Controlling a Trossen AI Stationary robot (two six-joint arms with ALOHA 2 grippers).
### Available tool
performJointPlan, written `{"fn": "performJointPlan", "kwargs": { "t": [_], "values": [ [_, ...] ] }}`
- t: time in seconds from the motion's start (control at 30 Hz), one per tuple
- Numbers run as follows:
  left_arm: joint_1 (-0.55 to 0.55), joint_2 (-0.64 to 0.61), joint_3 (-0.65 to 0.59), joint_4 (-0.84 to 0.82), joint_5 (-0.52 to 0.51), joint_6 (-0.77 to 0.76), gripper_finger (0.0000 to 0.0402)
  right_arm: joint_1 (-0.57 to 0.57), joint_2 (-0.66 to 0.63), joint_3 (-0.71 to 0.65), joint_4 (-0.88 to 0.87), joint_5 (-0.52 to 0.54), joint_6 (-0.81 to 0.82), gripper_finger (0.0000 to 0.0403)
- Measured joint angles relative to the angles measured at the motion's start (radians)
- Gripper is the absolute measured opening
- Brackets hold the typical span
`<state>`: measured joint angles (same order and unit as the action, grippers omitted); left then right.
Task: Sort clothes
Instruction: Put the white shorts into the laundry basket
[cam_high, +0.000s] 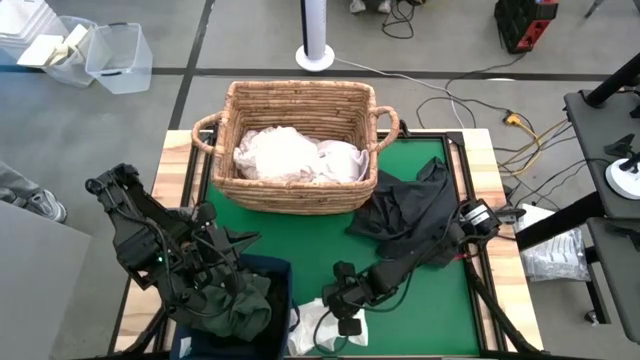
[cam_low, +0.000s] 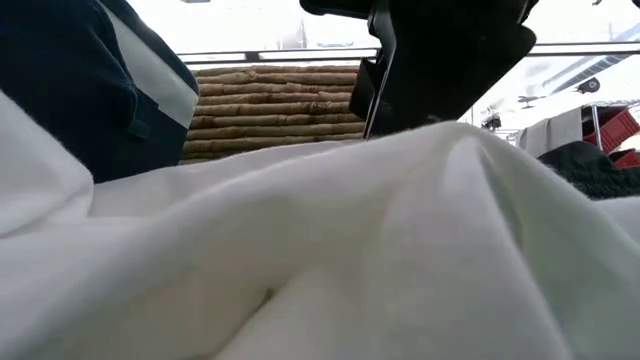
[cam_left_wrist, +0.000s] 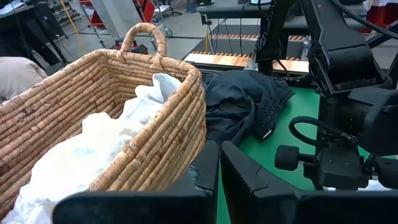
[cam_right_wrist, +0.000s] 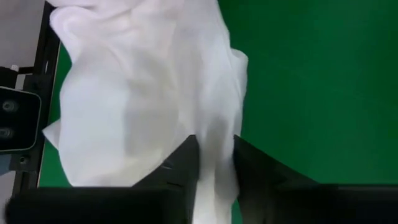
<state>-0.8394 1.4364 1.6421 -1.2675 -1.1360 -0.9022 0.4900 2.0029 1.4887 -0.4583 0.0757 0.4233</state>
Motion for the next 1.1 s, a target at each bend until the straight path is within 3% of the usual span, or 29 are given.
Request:
{"fn": "performJointPlan", "kwargs": {
  "t": [0.27,0.73,1.1],
  "values": [
    [0.0,0.0,0.0,-0.001,-0.005,0.0,0.0,0.0,-0.032,0.0,-0.026,-0.016,-0.032,0.0015],
    [0.005,0.0,-0.001,-0.009,-0.056,0.004,0.0,-0.006,-0.326,0.005,-0.257,0.012,-0.015,0.0013],
    [0.009,0.0,-0.001,-0.008,-0.086,0.004,0.0,-0.027,-0.59,0.008,-0.245,0.157,0.024,0.0013]
  ]
}}
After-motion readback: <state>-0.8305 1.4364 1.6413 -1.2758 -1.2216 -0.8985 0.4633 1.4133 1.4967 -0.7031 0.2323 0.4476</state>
